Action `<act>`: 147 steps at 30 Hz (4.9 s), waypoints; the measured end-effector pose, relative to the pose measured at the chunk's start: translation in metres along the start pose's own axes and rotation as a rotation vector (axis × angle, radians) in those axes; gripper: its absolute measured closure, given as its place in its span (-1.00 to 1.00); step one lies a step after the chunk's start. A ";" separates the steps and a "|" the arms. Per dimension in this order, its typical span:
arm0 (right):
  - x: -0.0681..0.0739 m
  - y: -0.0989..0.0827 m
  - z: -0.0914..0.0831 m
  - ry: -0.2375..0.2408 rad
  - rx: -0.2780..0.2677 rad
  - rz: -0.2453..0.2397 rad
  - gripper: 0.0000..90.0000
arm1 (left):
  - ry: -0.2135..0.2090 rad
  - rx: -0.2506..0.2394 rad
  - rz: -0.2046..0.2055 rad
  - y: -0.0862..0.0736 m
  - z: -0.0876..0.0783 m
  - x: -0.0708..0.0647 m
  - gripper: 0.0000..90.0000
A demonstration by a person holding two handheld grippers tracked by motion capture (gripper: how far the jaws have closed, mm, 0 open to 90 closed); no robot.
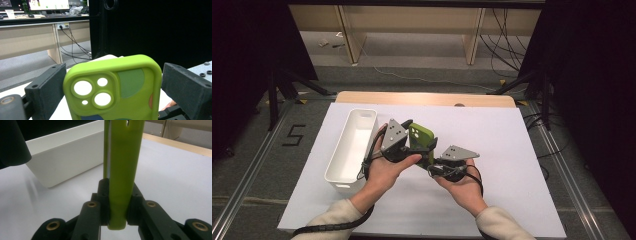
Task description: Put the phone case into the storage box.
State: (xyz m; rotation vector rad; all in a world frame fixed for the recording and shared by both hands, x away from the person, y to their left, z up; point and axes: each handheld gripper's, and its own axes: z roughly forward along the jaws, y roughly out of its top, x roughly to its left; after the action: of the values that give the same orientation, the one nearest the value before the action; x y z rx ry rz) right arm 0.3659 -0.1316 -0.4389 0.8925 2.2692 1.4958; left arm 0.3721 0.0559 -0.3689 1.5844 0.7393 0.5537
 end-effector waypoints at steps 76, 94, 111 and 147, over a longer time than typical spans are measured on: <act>-0.036 -0.012 -0.076 -0.003 -0.125 -0.067 -0.65 | 0.100 -0.033 0.006 0.016 -0.034 0.035 -0.65; -0.047 -0.025 -0.102 -0.064 -0.137 -0.051 -0.65 | 0.150 -0.040 -0.020 0.016 -0.052 0.056 -0.65; -0.051 -0.031 -0.111 -0.094 -0.140 -0.045 -0.65 | 0.204 -0.058 -0.005 0.021 -0.065 0.073 -0.65; -0.051 -0.034 -0.112 -0.091 -0.144 -0.037 -0.66 | 0.261 -0.044 -0.026 0.025 -0.075 0.089 -0.64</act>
State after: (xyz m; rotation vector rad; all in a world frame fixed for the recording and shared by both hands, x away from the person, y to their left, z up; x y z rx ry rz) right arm 0.3332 -0.2546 -0.4275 0.8537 2.0736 1.5476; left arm 0.3831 0.1707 -0.3384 1.4751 0.9347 0.7620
